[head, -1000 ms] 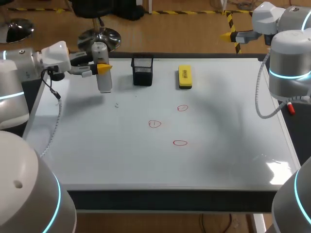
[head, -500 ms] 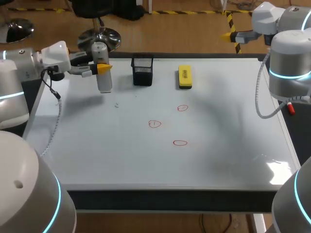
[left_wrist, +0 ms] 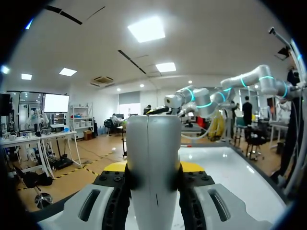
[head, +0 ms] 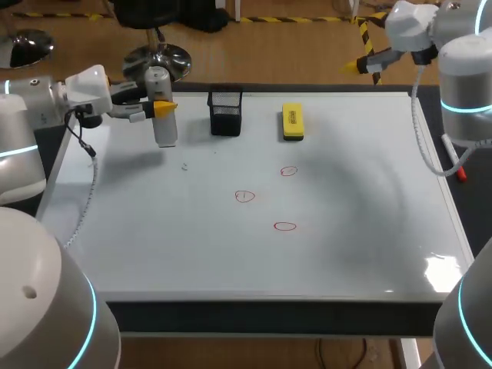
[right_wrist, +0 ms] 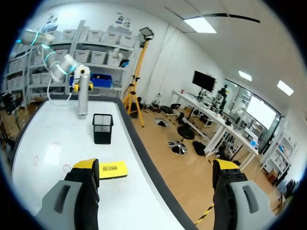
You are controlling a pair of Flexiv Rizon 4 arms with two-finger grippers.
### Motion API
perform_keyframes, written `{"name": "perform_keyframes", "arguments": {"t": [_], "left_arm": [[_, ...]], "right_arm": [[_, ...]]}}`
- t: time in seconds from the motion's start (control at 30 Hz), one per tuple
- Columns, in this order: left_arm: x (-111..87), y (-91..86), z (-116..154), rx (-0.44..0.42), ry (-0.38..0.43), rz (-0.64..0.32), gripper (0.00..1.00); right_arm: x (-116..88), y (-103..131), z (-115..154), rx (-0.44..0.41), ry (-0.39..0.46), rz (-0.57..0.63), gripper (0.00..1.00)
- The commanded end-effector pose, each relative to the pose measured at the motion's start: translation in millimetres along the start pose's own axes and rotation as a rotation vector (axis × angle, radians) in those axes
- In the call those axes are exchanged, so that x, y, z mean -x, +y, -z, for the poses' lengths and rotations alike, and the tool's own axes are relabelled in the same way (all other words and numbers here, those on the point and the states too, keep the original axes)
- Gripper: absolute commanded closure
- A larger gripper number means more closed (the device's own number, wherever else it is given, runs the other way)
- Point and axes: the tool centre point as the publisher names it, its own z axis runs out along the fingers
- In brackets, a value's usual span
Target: Pick up the inspection probe, press it on each red-marked spot on the whiteboard one by one, put down the probe, pick up the eraser, and wipe off all the red marks.
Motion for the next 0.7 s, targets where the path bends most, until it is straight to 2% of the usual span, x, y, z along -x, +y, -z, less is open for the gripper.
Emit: {"name": "perform_keyframes", "arguments": {"t": [0.03,0.4,0.7], "left_arm": [[-0.3,-0.5,-0.2,-0.001,-0.001,-0.001,1.0],[-0.3,-0.5,-0.2,-0.001,-0.001,-0.001,1.0],[-0.3,-0.5,-0.2,-0.001,-0.001,-0.001,1.0]], "right_arm": [[0.1,10.2,-11.3,-0.087,0.239,0.097,0.0],[-17.2,24.5,-33.1,-0.118,0.554,0.304,0.0],[-45.1,26.7,-47.5,-0.199,0.839,0.498,0.0]]}}
